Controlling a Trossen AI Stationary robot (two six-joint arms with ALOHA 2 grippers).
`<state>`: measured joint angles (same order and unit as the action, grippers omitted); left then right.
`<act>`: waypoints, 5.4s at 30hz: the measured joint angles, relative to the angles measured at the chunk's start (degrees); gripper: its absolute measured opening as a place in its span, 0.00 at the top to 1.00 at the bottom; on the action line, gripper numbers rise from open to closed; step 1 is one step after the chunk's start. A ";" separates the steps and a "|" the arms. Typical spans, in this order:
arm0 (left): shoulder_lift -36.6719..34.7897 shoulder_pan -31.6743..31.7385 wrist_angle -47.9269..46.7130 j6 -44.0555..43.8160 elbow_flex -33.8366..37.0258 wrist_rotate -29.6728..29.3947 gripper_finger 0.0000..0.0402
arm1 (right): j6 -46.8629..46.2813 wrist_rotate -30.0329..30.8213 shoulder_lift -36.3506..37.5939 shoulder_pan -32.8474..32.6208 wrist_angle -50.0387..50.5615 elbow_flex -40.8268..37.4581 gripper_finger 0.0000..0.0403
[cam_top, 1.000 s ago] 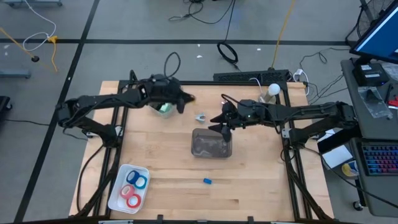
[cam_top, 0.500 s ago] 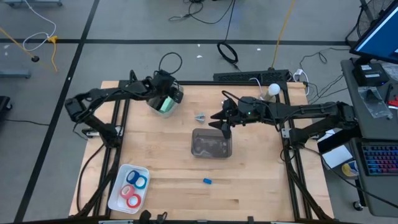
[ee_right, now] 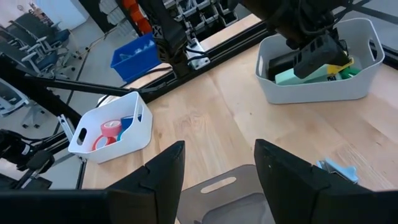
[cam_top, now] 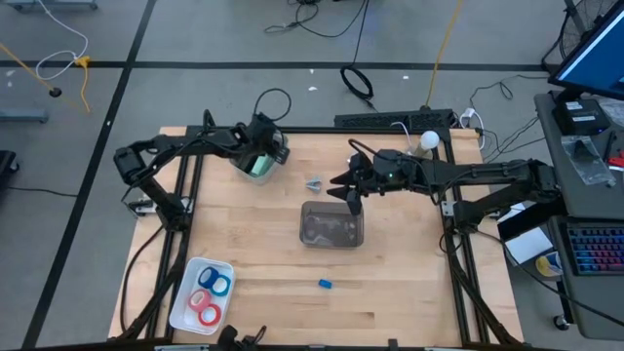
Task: Pick and place Stapler, Stapler remover, tape
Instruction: Put the small yellow stapler into the gray bin, then put the small blue stapler into the gray bin
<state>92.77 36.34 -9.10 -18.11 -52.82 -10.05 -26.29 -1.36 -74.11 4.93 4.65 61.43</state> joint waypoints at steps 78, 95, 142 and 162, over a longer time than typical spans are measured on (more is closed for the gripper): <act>16.46 -60.70 -19.33 4.77 -36.48 -2.88 0.70 | 20.99 -11.90 21.28 -11.04 30.52 -0.04 0.54; 30.65 -61.55 -22.05 7.48 -43.39 7.02 0.70 | 23.58 -11.90 24.40 -11.04 34.72 -0.04 0.54; 36.70 -56.87 -19.93 10.37 -43.36 13.78 0.49 | 24.04 -12.05 25.97 -11.02 27.97 -6.61 0.54; 33.26 -56.18 -23.31 3.10 -43.17 15.98 0.84 | 16.85 -4.88 39.78 -10.58 6.39 -29.67 0.54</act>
<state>126.03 -19.83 -32.41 -15.00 -95.98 5.93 -9.44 -6.24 -34.33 -5.65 11.04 31.76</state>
